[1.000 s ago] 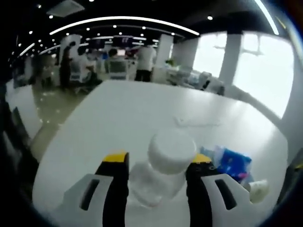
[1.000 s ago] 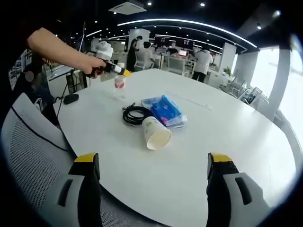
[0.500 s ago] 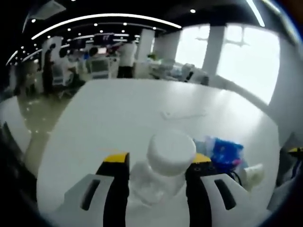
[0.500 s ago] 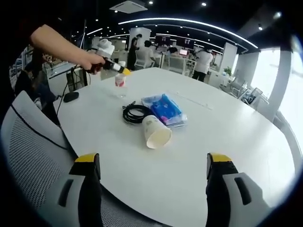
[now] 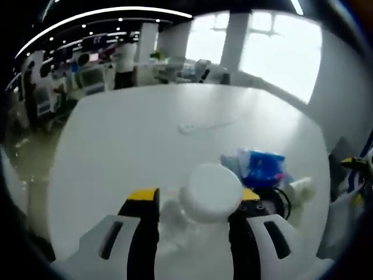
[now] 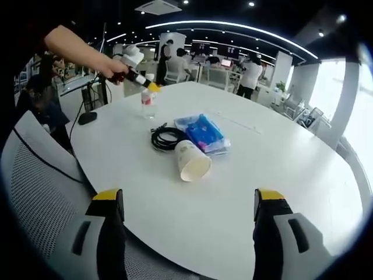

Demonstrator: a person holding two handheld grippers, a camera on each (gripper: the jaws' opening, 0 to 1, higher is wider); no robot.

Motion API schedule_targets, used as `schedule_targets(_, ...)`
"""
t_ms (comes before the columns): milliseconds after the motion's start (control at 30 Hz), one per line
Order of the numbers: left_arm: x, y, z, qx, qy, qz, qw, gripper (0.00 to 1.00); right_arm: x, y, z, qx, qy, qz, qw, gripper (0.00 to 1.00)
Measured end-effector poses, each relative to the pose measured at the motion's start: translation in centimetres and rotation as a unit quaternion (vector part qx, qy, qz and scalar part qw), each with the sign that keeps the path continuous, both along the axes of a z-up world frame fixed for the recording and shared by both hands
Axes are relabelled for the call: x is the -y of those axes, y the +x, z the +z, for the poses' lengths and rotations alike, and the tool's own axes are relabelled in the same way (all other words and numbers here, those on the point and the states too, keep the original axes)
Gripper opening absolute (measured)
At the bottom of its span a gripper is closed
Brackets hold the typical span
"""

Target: Arrange the tabletop items into an orderly group along one side of the table until the central work area is clear of visible clutter.

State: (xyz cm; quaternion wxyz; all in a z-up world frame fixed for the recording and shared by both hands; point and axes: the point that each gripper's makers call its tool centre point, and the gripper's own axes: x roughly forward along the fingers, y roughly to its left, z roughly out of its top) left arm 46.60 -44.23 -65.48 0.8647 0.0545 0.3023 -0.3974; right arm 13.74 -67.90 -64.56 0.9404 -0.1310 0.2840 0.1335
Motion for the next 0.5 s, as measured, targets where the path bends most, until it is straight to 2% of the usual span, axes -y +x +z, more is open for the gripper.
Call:
schedule_targets(233, -0.30, -0.16, -0.25, -0.015, 0.015, -0.041, 0.9989, 0.43, 0.05, -0.07, -0.07, -0.003, -0.002, 0.000, 1.0000, 0.91)
schedule_targets(500, -0.44, -0.68, -0.51, -0.021, 0.050, -0.098, 0.9937, 0.43, -0.01, -0.16, -0.23, -0.007, -0.006, 0.004, 1.0000, 0.91)
